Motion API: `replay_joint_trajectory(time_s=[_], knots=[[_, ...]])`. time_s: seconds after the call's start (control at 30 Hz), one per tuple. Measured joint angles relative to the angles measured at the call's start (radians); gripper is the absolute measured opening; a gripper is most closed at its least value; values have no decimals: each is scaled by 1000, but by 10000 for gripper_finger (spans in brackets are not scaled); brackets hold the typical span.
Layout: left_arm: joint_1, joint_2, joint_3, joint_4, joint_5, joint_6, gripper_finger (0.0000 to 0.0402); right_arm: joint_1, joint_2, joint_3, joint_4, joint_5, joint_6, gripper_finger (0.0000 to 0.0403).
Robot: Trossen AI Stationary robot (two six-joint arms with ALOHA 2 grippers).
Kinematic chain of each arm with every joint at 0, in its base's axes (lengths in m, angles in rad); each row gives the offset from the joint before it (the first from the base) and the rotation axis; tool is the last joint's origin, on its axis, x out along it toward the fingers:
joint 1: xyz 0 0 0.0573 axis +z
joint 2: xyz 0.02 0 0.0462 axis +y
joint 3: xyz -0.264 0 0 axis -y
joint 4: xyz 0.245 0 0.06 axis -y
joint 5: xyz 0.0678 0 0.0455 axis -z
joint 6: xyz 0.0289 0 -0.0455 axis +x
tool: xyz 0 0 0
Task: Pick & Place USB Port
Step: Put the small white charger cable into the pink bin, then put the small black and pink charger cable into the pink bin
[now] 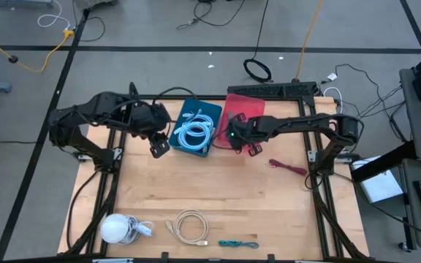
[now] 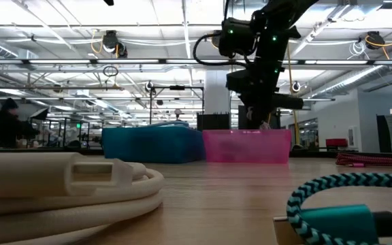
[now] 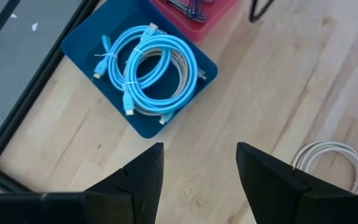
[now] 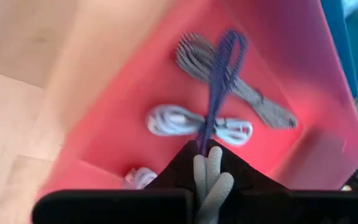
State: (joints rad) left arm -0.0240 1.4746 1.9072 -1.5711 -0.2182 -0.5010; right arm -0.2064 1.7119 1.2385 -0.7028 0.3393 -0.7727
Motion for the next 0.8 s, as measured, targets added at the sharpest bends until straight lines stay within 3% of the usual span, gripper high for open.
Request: replay_joint_trajectory(time_s=[0.27, 0.4, 0.8], knots=[[-35, 0, 0, 0, -25, -18, 202, 47, 1, -2, -170, 9, -41, 10], [-45, 0, 0, 0, -46, -19, 202, 48, 1, -19, -161, 68, 2, 13], [-45, 0, 0, 0, -46, -25, 202, 48, 1, -27, -173, 208, 203, 165]])
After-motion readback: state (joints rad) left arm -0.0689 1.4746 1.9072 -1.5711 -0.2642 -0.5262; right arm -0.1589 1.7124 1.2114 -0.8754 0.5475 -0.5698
